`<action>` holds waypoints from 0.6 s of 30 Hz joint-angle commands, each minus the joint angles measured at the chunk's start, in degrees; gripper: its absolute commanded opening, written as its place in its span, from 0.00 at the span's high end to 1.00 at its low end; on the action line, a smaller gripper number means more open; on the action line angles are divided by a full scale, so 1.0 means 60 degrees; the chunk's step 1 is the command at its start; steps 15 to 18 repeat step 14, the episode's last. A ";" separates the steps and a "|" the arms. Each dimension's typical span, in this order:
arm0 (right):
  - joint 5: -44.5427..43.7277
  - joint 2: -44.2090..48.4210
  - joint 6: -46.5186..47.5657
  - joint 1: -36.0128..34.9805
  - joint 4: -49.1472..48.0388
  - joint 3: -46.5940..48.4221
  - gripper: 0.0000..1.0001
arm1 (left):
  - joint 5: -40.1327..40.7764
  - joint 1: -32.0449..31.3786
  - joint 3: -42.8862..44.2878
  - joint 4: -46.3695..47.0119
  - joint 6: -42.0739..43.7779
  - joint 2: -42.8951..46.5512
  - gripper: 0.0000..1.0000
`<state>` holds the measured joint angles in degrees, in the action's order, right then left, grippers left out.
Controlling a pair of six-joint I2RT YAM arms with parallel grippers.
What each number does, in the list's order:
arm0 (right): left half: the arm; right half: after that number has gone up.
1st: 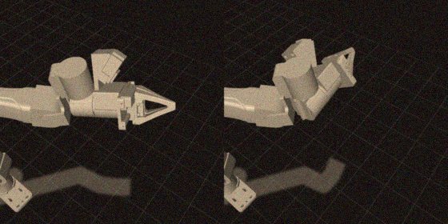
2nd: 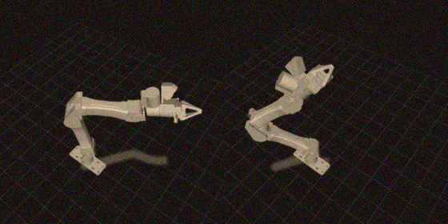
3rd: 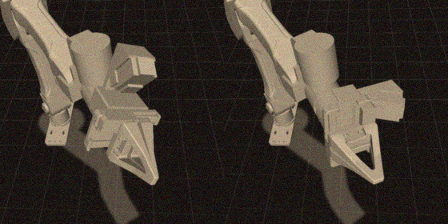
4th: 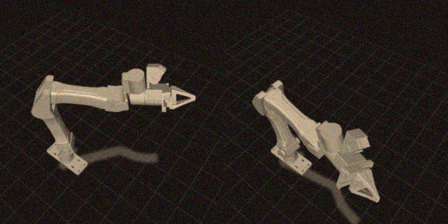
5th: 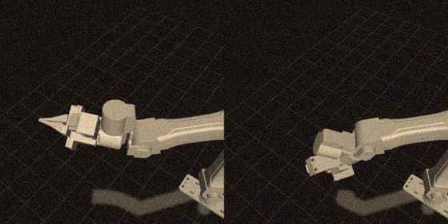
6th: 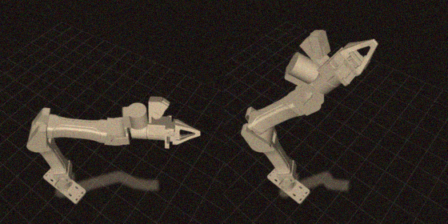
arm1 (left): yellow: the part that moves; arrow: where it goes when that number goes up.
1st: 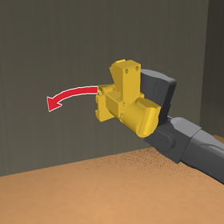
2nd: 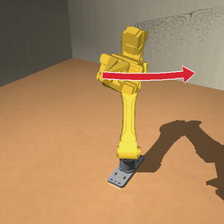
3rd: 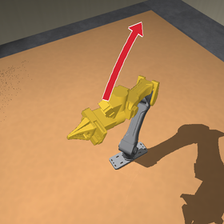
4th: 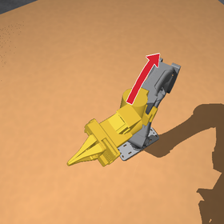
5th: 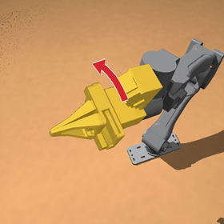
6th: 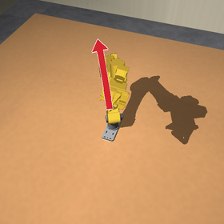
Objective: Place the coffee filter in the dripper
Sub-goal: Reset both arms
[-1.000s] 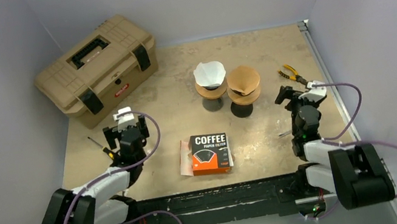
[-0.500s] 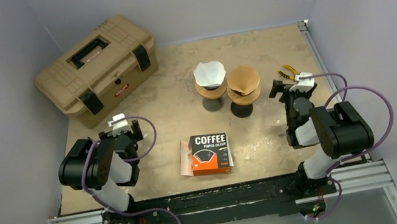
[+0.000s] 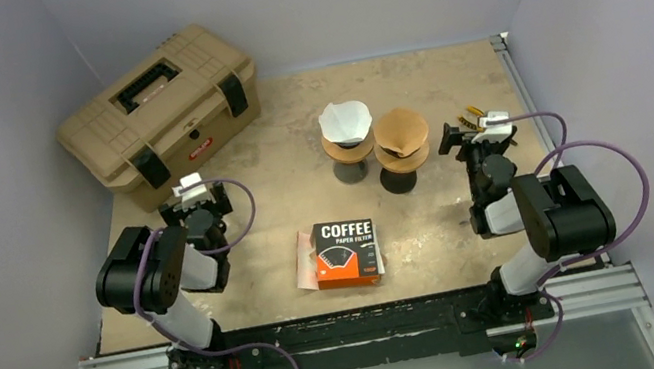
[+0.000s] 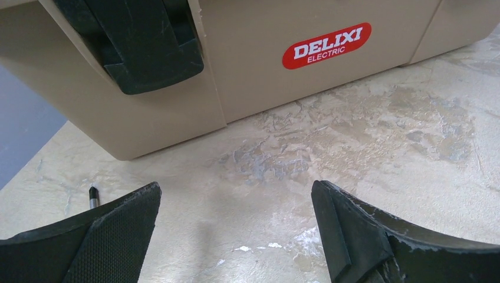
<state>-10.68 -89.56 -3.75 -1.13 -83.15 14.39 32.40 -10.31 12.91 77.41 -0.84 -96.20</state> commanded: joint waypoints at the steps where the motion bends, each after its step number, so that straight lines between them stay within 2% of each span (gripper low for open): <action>1: 0.0247 0.0028 0.0303 -0.0030 -0.0193 0.0193 0.01 | 0.0065 -0.0011 0.0164 0.0050 -0.0163 0.0049 0.00; 18: 0.0247 0.0029 0.0306 -0.0018 -0.0197 0.0194 0.01 | 0.0061 -0.0011 0.0165 0.0073 -0.0143 0.0048 0.01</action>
